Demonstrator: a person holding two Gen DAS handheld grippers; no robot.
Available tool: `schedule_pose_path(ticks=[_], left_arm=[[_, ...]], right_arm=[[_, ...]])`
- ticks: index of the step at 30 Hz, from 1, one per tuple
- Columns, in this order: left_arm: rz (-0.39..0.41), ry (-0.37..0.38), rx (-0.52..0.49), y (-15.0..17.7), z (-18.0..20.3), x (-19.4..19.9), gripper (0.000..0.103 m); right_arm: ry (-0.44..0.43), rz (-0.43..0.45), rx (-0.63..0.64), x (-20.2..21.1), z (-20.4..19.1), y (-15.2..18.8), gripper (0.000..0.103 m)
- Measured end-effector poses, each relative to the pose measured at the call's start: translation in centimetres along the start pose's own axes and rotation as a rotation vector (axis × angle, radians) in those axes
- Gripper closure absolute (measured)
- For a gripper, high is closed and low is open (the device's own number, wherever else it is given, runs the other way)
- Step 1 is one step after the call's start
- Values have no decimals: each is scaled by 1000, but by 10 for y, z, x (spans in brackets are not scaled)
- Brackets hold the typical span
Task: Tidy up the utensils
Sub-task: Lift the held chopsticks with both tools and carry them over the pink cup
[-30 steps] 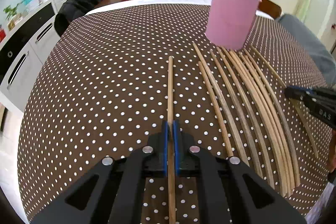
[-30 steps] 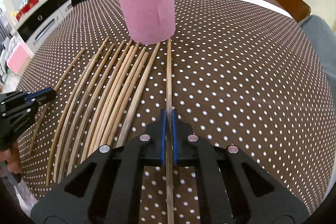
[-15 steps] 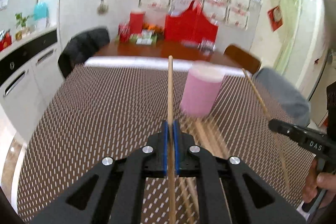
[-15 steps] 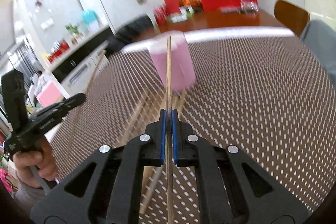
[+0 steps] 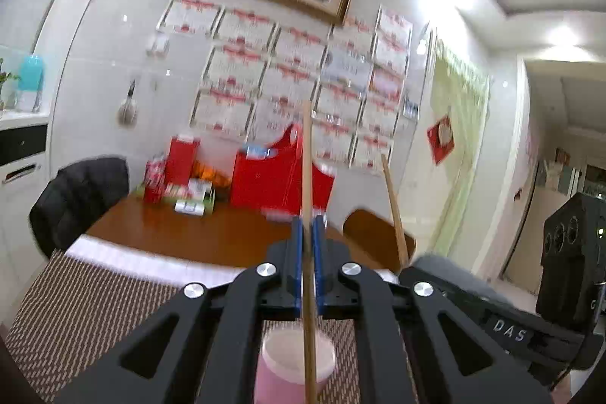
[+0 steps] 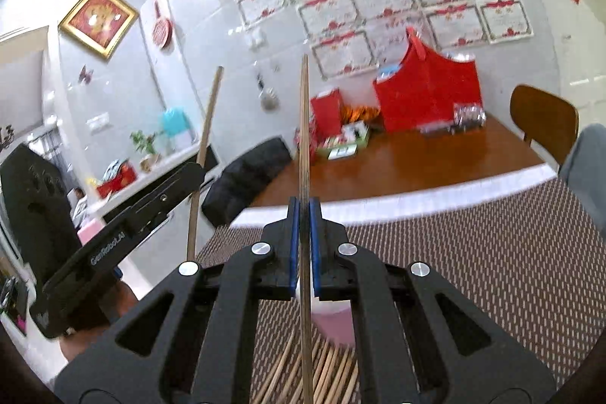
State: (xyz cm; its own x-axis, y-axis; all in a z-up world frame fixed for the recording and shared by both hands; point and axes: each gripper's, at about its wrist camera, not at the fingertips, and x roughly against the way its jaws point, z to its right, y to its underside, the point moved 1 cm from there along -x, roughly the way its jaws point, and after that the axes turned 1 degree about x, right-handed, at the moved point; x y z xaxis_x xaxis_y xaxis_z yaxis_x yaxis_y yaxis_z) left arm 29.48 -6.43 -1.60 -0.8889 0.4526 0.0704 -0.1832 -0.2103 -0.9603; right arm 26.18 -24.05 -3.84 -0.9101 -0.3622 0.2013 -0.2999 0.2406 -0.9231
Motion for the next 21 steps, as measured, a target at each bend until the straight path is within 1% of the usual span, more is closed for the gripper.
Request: schedule_pose_path(ticks=[2, 4, 6, 11, 16, 21], left_arm=[[29, 21, -5, -1, 1, -19, 98], [43, 25, -9, 2, -1, -32, 98], [43, 35, 9, 9, -5, -47, 98], [17, 24, 33, 25, -17, -84, 98], [-6, 9, 19, 45, -26, -99, 98], [-40, -21, -7, 62, -29, -106, 98]], right_arm=[[11, 24, -6, -12, 4, -8, 97], [18, 32, -14, -23, 10, -12, 97], [24, 32, -20, -34, 15, -15, 97], [26, 26, -4, -52, 22, -13, 97], [25, 12, 5, -64, 28, -6, 97], [33, -28, 3, -74, 33, 3, 97]])
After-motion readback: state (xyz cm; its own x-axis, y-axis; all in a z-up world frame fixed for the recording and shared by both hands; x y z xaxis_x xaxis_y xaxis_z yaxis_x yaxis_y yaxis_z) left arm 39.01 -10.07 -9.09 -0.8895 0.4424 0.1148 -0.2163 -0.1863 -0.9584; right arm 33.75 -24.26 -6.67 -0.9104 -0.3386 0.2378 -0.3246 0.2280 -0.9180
